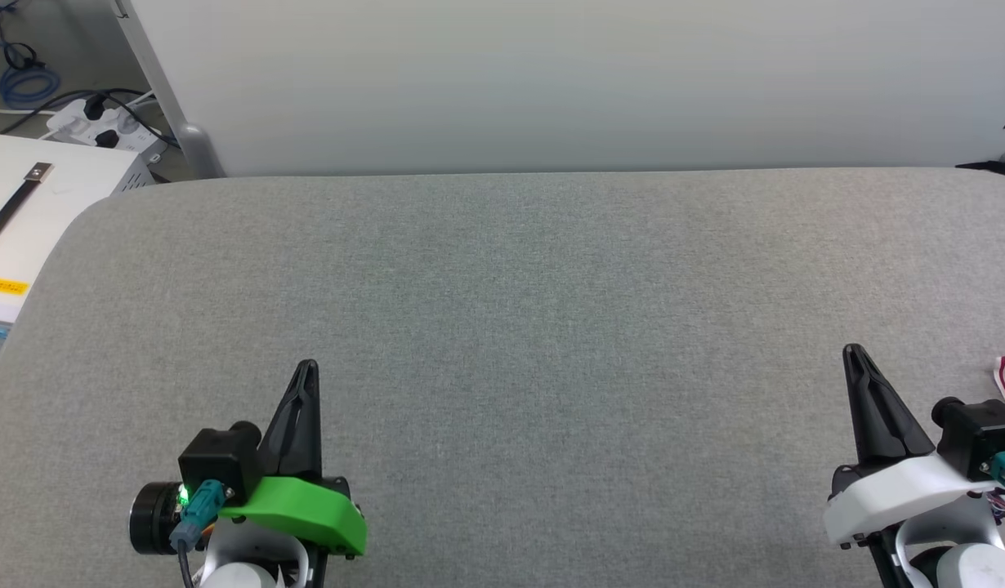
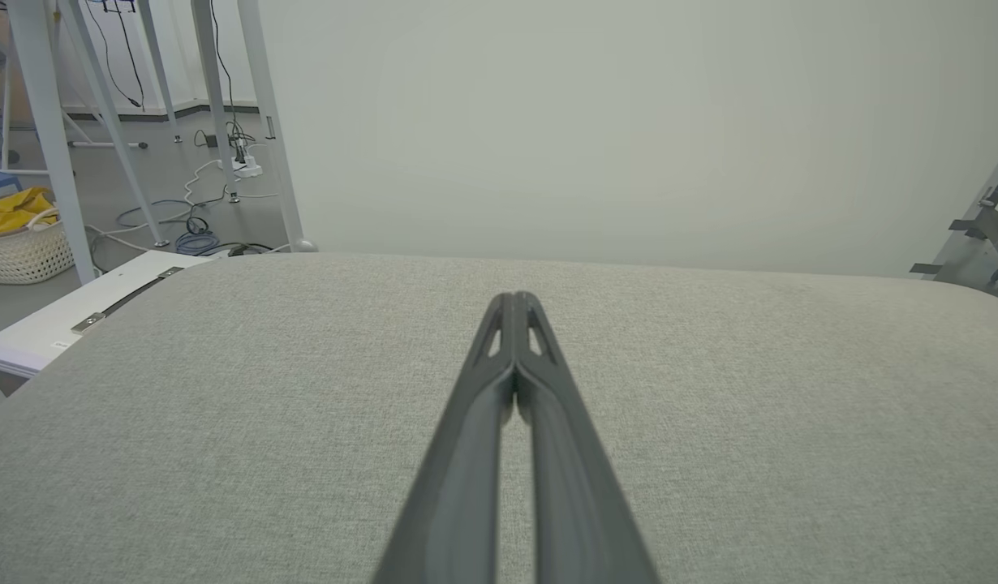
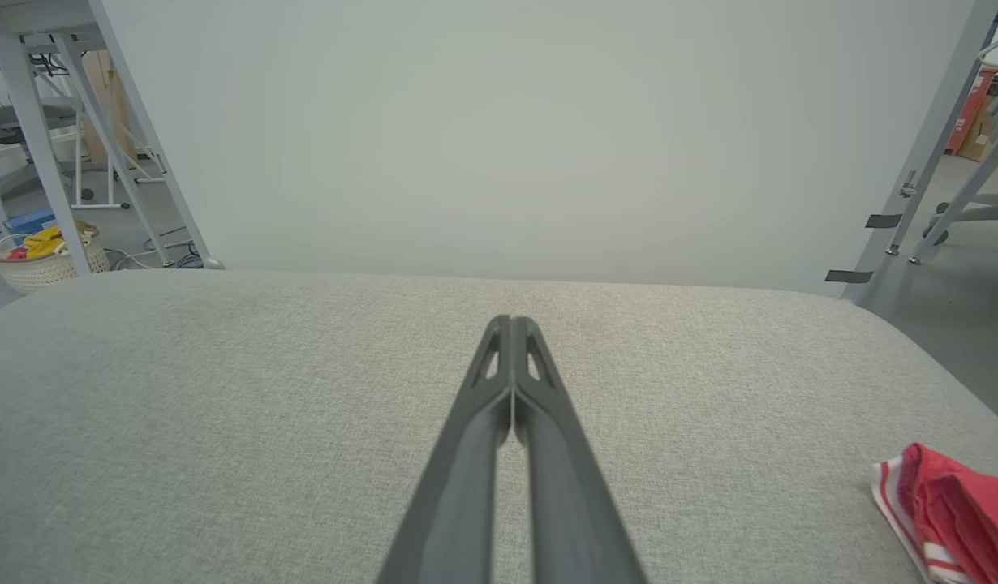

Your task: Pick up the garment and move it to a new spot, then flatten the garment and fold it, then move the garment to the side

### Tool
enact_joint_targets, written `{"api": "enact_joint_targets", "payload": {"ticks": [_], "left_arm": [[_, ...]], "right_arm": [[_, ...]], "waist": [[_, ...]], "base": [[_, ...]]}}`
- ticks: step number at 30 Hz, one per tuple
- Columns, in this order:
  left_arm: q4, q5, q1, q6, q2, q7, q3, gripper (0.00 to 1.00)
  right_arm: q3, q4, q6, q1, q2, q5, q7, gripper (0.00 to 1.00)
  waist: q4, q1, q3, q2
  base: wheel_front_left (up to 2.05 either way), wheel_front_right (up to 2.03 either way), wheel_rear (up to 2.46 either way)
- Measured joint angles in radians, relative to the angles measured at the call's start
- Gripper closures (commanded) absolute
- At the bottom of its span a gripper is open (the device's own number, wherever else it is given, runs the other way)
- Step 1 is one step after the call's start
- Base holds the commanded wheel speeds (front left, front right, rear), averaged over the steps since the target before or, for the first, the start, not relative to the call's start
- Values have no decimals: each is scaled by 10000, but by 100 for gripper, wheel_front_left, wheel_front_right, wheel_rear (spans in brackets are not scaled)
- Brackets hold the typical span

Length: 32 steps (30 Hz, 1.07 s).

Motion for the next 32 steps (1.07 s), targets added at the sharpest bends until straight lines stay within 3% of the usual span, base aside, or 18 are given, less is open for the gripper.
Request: {"api": "enact_joint_targets", "payload": {"ticks": [32], "left_arm": [[-217, 623, 1, 247, -4, 660, 86, 100]], "right_arm": [[100, 79, 0, 0, 253, -673, 362, 100]], "waist": [[16, 0, -106, 0]], "base": [[0, 0, 0]]}}
